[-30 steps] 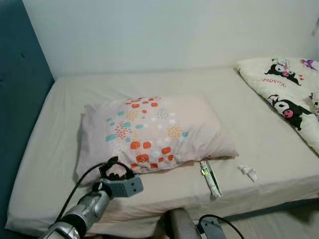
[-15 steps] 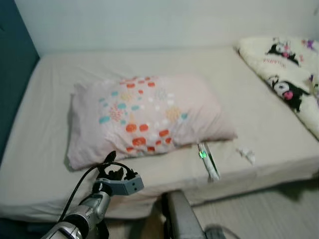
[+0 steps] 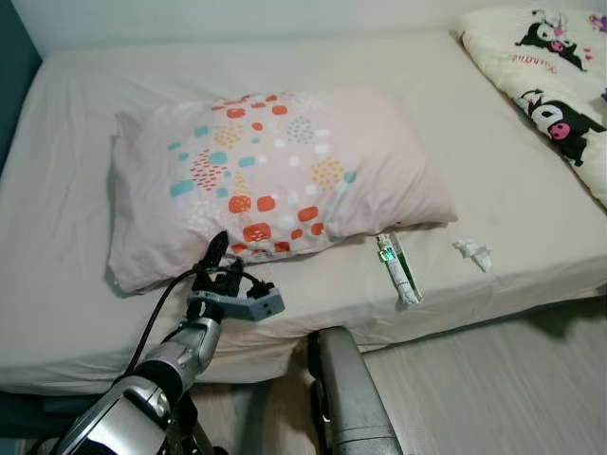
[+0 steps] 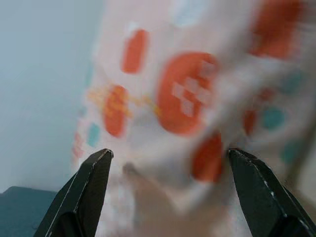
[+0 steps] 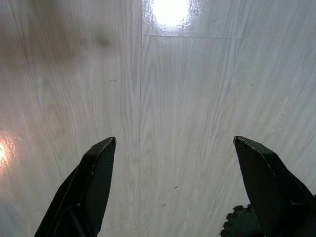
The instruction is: Clean up the room
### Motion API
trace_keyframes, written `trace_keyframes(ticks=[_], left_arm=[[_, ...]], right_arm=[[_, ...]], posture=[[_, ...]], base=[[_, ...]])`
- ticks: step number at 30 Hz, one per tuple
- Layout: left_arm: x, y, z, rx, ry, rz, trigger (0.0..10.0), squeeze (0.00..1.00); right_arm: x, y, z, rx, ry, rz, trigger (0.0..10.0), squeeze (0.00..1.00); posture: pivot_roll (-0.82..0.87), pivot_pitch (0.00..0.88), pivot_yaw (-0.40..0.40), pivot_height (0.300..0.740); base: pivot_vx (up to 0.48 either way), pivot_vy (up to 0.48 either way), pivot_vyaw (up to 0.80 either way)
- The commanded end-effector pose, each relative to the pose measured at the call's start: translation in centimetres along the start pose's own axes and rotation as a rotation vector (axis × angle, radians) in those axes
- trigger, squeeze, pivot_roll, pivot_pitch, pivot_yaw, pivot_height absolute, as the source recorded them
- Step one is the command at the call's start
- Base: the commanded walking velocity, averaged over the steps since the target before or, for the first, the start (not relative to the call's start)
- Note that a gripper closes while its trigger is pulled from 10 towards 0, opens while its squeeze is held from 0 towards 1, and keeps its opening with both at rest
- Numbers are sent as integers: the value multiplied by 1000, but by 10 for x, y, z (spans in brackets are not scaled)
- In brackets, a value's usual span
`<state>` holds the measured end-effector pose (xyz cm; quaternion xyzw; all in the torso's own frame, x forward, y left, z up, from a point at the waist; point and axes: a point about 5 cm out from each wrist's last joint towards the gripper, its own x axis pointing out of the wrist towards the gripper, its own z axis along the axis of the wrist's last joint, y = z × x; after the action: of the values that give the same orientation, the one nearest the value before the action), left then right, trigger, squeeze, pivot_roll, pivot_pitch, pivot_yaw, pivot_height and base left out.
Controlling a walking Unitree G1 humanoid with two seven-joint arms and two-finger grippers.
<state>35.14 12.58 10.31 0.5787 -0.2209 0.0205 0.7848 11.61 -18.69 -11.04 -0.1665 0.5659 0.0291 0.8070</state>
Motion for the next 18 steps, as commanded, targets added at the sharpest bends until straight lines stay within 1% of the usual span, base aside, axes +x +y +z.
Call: trace_keyframes(ticks=[1, 2, 5, 7, 8, 12, 14, 15, 16, 17, 18], left_arm=[[3, 7, -3, -1, -8, 35, 10000, 0], [7, 12, -3, -1, -19, 65, 10000, 0], [10, 15, -3, 0, -27, 84, 10000, 0], [14, 21, -3, 31, -53, 113, 10000, 0], [16, 19, -2, 95, -78, 81, 10000, 0], [18, 18, -2, 122, -87, 62, 10000, 0], [24, 18, -3, 159, -62, 3, 10000, 0], [24, 18, -3, 159, -62, 3, 10000, 0], [26, 18, -4, 171, -51, -20, 10000, 0], [28, 18, -6, 181, -41, -55, 0, 0], [28, 18, -6, 181, -41, -55, 0, 0]], right_arm=[[-4, 32, -14, -11, 44, 85, 10000, 0], [-4, 32, -14, -12, 42, 82, 10000, 0], [-4, 32, -14, -14, 40, 79, 10000, 0], [-4, 32, -13, -7, 27, 64, 10000, 0], [-4, 33, -13, -2, 15, 59, 10000, 0], [-5, 33, -12, 0, 9, 58, 10000, 0], [-5, 33, -11, -1, 1, 56, 10000, 0], [-5, 33, -11, -1, 1, 56, 10000, 0], [-5, 34, -11, -1, -1, 56, 10000, 0], [-5, 34, -11, 3, -5, 54, 10000, 0], [-5, 34, -11, 3, -5, 54, 10000, 0]], posture=[[-254, 403, -45, 546], [-248, 404, -45, 546], [-248, 404, -45, 546], [-254, 406, -47, 546], [-258, 407, -49, 546], [-261, 412, -54, 546], [-269, 411, -53, 546], [-269, 411, -53, 546], [-269, 411, -53, 546], [-278, 409, -52, 546], [-278, 409, -52, 546]], base=[[0, 0, 0], [0, 0, 0], [0, 0, 0], [0, 0, 0], [0, 0, 0], [0, 0, 0], [0, 0, 0], [0, 0, 0], [0, 0, 0], [0, 0, 0], [0, 0, 0]])
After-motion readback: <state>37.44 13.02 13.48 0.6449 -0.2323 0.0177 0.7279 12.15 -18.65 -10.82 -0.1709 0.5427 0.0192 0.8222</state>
